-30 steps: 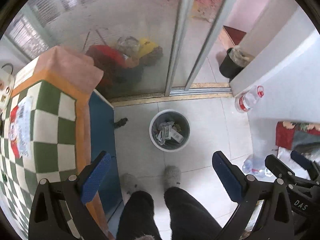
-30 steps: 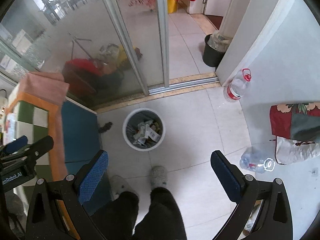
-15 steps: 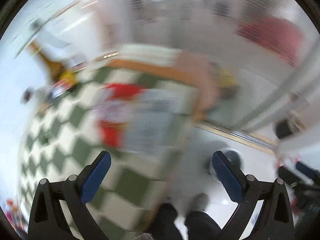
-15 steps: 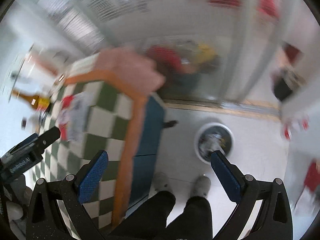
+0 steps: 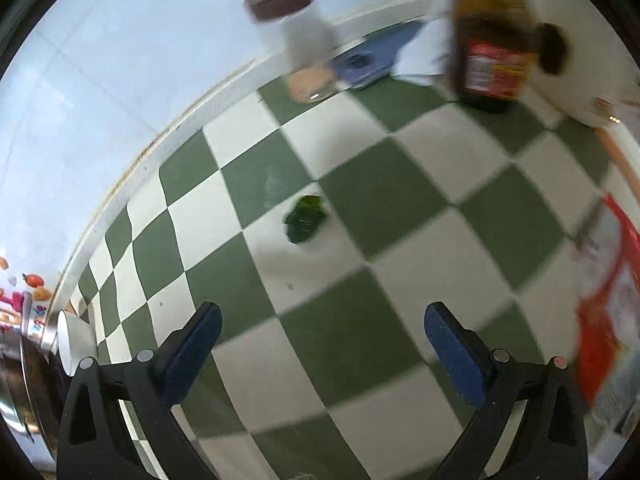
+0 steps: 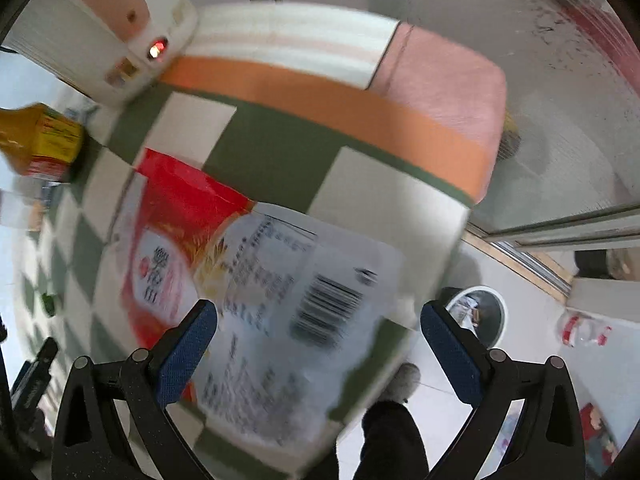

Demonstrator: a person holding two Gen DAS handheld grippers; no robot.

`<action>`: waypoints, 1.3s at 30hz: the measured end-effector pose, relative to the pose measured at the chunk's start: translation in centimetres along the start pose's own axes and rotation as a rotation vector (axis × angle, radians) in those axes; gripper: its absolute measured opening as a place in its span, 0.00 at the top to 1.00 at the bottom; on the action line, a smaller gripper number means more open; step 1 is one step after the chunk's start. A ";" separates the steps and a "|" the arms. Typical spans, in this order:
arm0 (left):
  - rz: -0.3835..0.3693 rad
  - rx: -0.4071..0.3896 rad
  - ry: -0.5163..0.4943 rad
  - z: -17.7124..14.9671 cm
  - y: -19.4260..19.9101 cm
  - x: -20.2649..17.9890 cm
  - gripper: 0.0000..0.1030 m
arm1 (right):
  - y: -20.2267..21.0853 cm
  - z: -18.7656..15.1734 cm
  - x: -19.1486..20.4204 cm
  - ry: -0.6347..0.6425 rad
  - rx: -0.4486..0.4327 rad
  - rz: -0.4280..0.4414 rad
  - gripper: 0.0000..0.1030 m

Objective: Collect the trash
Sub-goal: 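Grasp the red-white sugar bag with the right tool while the left tool grasps a green scrap, then carry the sugar bag and green scrap over the trash bin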

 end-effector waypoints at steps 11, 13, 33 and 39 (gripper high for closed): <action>-0.213 0.032 0.084 2.5 -5.9 3.2 0.26 | 0.8 0.7 5.9 0.090 -0.176 -0.016 0.86; -0.270 0.016 0.085 3.0 -5.5 3.2 0.65 | 0.8 0.8 6.5 0.088 -0.185 -0.002 0.88; -0.336 -0.116 0.037 -1.3 7.6 5.5 0.85 | 13.4 0.1 0.2 -0.076 -0.404 0.263 0.92; -0.449 -0.190 -0.149 -3.5 15.3 -3.9 0.85 | 16.3 -2.5 -8.7 -0.173 -0.460 0.217 0.92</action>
Point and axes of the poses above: each gripper's, at about its wrist camera, not at the fingertips, and y roughly against the way its jaws point, x to its left, z to its top, the point moved 7 cm from there along -y, roughly the way its jaws point, and after that the axes turned 6 degrees about z, right-handed, at the moved point
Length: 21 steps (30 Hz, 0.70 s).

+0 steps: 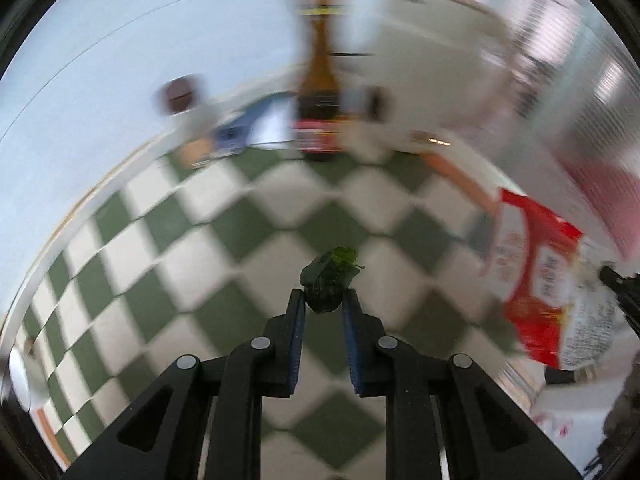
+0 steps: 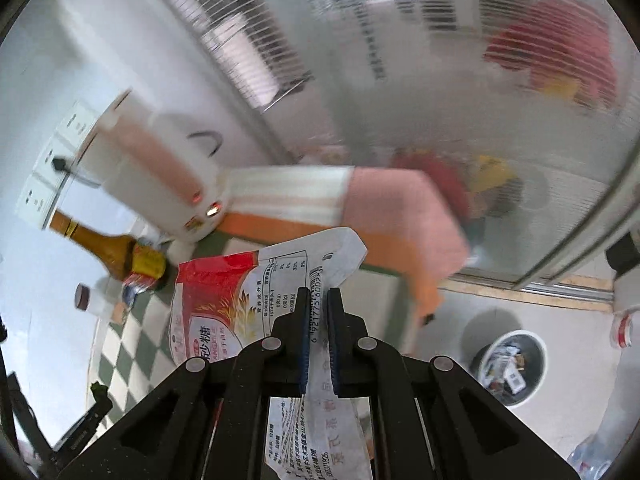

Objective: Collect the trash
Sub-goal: 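Carry the sugar bag and green scrap over the trash bin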

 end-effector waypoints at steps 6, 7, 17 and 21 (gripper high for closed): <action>-0.182 0.028 -0.244 -2.9 1.2 -16.1 0.85 | 5.6 -2.3 -14.8 -0.154 -0.049 -0.172 0.92; -0.213 0.049 -0.301 -4.2 1.0 -19.5 0.85 | 6.4 -3.3 -17.9 -0.194 -0.047 -0.206 0.92; -0.359 0.327 -0.611 -21.3 -9.6 -42.4 0.85 | 6.0 -16.3 -46.1 -0.486 0.080 -0.527 0.92; -0.355 0.468 -0.655 -28.8 -19.4 -47.8 0.85 | -0.3 -21.3 -55.1 -0.535 0.155 -0.599 0.92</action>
Point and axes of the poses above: each gripper's, at about its wrist camera, not at the fingertips, and y roughly against the way its jaws point, x to its left, z to its top, the point moved 7 cm from there along -y, roughly the way its jaws point, and after that the axes turned 6 degrees about z, right-handed, at the moved point
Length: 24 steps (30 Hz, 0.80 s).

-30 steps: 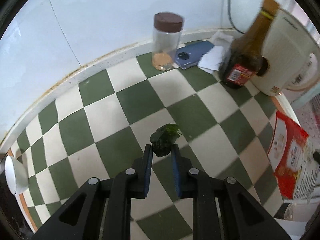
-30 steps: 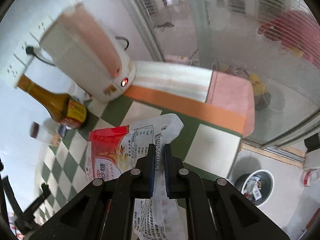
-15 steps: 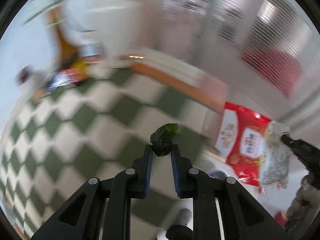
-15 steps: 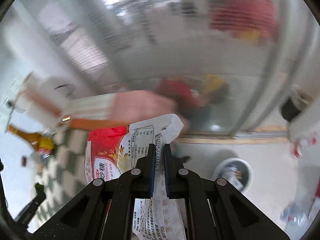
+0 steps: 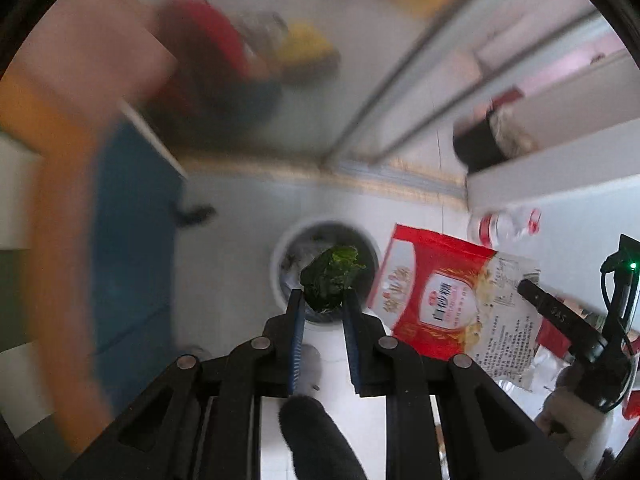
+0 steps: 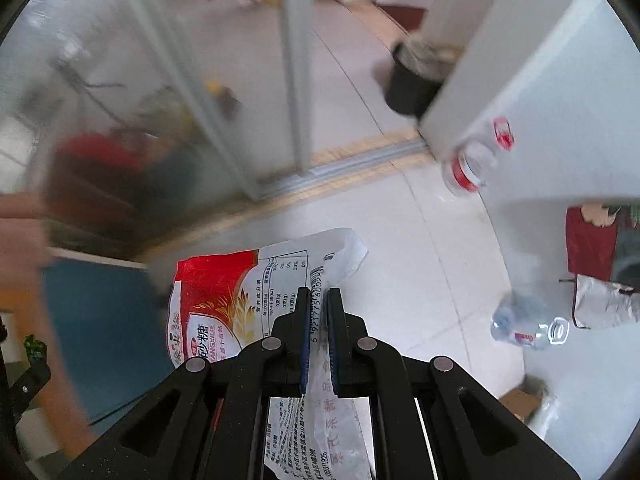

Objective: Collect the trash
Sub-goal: 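Carry the sugar bag and green scrap over the trash bin, then open both tools to drop the sugar bag and scrap into the bin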

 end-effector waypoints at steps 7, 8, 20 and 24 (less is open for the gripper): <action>-0.046 0.214 -0.028 0.2 -20.2 -2.3 0.85 | -17.6 0.2 -1.8 0.017 0.065 -0.067 0.92; -0.049 0.242 -0.026 0.0 -22.7 -2.3 0.84 | -19.9 0.0 -1.6 0.026 0.079 -0.070 0.92; 0.043 0.246 -0.037 -1.1 -28.3 -1.5 0.19 | -28.2 -2.6 2.4 0.095 0.184 -0.006 0.59; 0.093 0.192 -0.049 -1.0 -26.0 -0.8 0.02 | -26.0 -2.8 1.2 0.077 0.169 0.021 0.16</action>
Point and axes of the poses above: each gripper's, at about its wrist camera, not at the fingertips, and y roughly against the way its jaws point, x to its left, z to its top, the point moved 7 cm from there along -y, roughly the way its jaws point, and after that the axes turned 6 degrees about z, right-handed, at the moved point
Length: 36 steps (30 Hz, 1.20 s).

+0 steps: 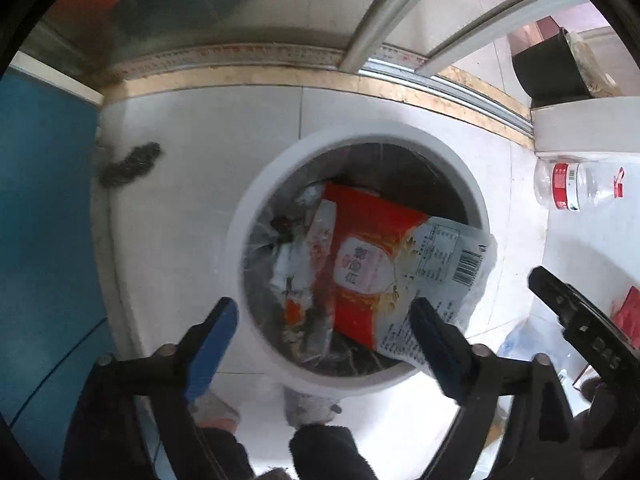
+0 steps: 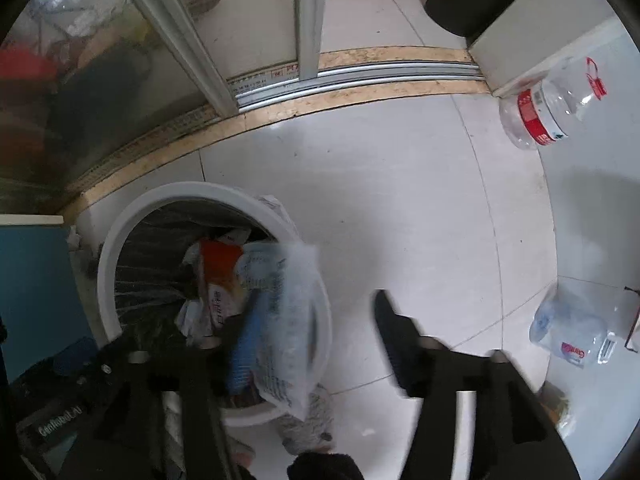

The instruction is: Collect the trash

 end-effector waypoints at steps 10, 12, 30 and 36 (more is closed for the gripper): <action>0.164 -0.162 -0.003 -3.8 9.4 1.2 0.00 | 9.1 -4.5 0.5 0.091 -0.050 0.094 0.00; 0.178 -0.186 -0.004 -4.9 12.0 1.1 0.00 | 11.9 -5.6 1.0 0.104 -0.069 0.103 0.00; 0.168 -0.507 -0.092 -22.2 44.2 -0.4 0.00 | 47.4 -20.2 1.5 0.123 -0.368 0.143 0.00; 0.124 -0.596 -0.116 -28.5 52.4 -0.8 0.00 | 57.5 -26.9 0.6 0.101 -0.447 0.170 0.00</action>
Point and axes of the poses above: each gripper's, at about its wrist camera, not at the fingertips, and y roughly against the way its jaws point, x to its left, z to its top, the point moved 7 cm from there along -y, roughly the way its jaws point, and after that the axes turned 6 degrees about z, right-handed, at the moved point
